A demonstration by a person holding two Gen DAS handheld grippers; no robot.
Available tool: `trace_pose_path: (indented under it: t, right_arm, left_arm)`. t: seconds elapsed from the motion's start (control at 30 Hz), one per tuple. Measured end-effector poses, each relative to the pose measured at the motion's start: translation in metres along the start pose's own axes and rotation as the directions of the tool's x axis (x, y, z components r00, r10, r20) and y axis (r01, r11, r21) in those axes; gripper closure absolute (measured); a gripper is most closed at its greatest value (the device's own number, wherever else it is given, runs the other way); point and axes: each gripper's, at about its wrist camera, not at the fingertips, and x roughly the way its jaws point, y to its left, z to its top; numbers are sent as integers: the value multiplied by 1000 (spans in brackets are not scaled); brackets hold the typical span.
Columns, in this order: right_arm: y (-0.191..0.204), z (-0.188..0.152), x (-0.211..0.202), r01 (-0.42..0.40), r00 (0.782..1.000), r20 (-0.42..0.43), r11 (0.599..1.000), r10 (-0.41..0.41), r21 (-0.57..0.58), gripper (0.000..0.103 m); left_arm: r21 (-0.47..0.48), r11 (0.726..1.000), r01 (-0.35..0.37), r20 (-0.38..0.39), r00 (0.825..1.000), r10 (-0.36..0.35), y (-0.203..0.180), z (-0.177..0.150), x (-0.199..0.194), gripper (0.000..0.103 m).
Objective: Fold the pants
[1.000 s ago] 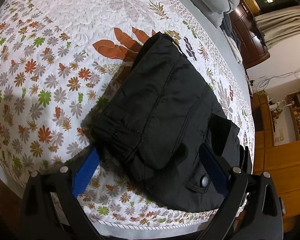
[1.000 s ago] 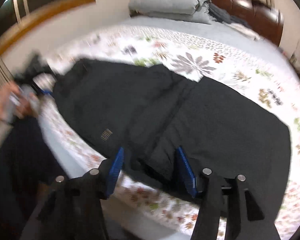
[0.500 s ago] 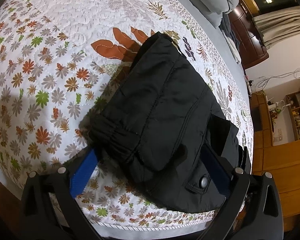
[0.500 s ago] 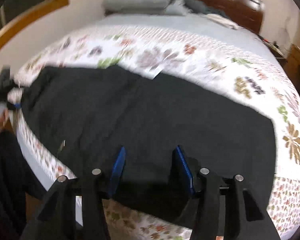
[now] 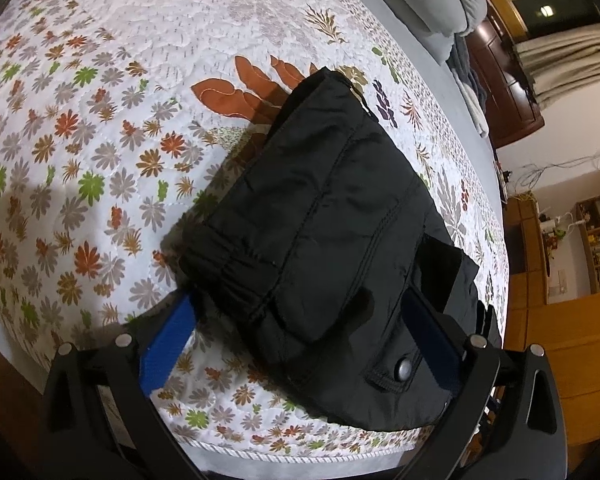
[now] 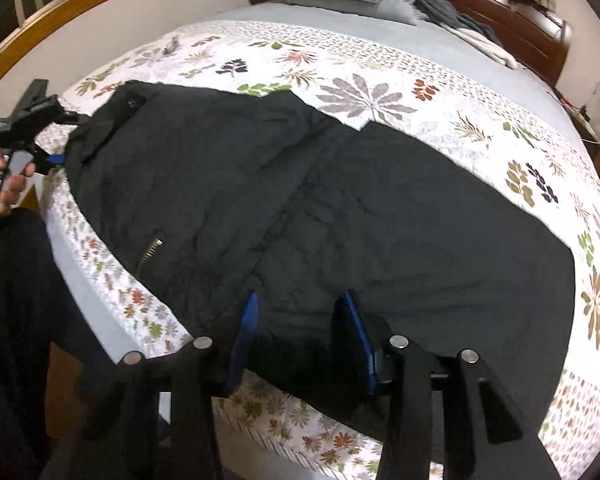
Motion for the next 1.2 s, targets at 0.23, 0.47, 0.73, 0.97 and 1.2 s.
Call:
trace_pose_path:
  t: [0.23,0.47,0.73,0.97,1.2]
  right_arm:
    - [15,109,-29,-230,972,-82,954,218,-194,24]
    - [77,250,19,-496,861,-261,836,437,-235,16]
    - [172,348,133,-614,745,-481,756,461,-227,16]
    - [226,372,222,-658,670,-628,710,397,-253,16]
    - [242,371,270,-722,576,-716,657,395,-217,16]
  left_arm:
    - [-123,991,59,45,998,-54,16,-7,-11,3]
    - [-217,968,125,103,989,-105,30,-15,-17,3]
    - [-164,985,47,100,995,-31,17,-17,-16,5]
    - [-106,994,19,80,997,-10,0,-19,-8,11]
    - [-172,982,79,80,995,-66,17,-19,-12,11]
